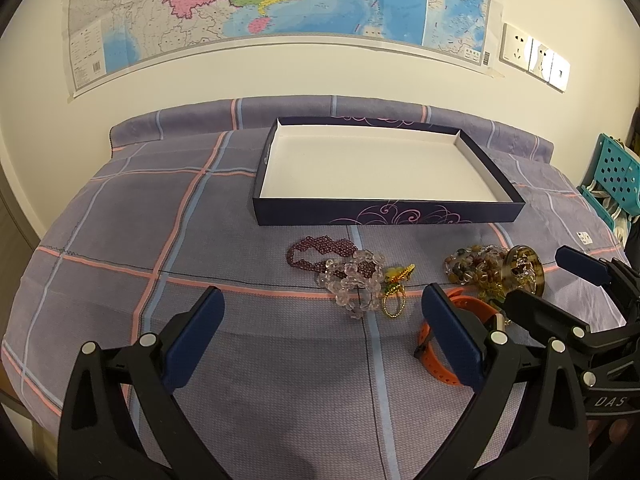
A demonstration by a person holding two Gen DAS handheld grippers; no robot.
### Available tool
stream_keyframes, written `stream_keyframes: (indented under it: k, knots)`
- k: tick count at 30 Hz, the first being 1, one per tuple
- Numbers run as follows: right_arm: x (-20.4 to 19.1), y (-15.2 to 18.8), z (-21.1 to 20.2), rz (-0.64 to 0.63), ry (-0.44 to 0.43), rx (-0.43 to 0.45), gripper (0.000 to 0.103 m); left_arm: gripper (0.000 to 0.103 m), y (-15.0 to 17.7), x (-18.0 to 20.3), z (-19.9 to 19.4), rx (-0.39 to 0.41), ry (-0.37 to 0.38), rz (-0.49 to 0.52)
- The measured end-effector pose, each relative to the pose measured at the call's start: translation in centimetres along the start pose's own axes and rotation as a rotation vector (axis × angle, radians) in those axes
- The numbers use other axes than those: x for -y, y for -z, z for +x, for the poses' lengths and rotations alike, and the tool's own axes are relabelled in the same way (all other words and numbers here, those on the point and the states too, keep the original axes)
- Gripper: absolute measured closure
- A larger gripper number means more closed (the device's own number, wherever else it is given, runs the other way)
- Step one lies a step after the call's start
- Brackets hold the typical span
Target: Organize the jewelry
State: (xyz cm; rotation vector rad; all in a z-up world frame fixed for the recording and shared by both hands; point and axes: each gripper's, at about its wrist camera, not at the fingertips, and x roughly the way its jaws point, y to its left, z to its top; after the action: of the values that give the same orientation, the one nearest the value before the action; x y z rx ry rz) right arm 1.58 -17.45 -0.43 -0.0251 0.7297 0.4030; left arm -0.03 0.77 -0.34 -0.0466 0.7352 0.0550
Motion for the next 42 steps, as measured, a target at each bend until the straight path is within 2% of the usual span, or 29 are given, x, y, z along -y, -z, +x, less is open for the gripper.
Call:
stream_keyframes:
  k: [19, 29, 32, 33, 34, 35, 38, 42]
  knots:
    - [0.6, -0.1, -0.2, 0.008, -0.003, 0.003, 0.007, 0.006, 0.4, 0.8, 0.3, -0.018, 0.028, 0.014]
    - [4.7, 0.5, 0.1, 0.101, -0.012, -0.043, 0.007, 0.006, 1.2, 1.9, 1.1, -0.067, 0.113, 0.08]
    - [5.7, 0.7, 0.4, 0.102, -0.005, -0.058, 0.016, 0.009, 1.6, 2.6, 1.4, -0.091, 0.162, 0.103]
    - [6.0, 0.8, 0.5, 0.108, -0.011, -0.067, 0.023, 0.012, 1.7, 2.7, 1.4, -0.098, 0.177, 0.107]
    - [6.2, 0.9, 0.6, 0.112, -0.017, -0.073, 0.031, 0.02, 1.8, 2.9, 1.6, -0.111, 0.2, 0.114]
    - [6.6, 1.0, 0.9, 0.119, -0.023, -0.086, 0.034, 0.026, 1.9, 3.1, 1.7, -0.125, 0.218, 0.122]
    - [7.5, 1.2, 1.3, 0.134, -0.03, -0.105, 0.047, 0.037, 2.2, 3.3, 2.0, -0.152, 0.261, 0.127]
    - [7.8, 1.3, 1.8, 0.131, -0.045, -0.126, 0.077, 0.05, 2.4, 3.8, 2.2, -0.171, 0.316, 0.142]
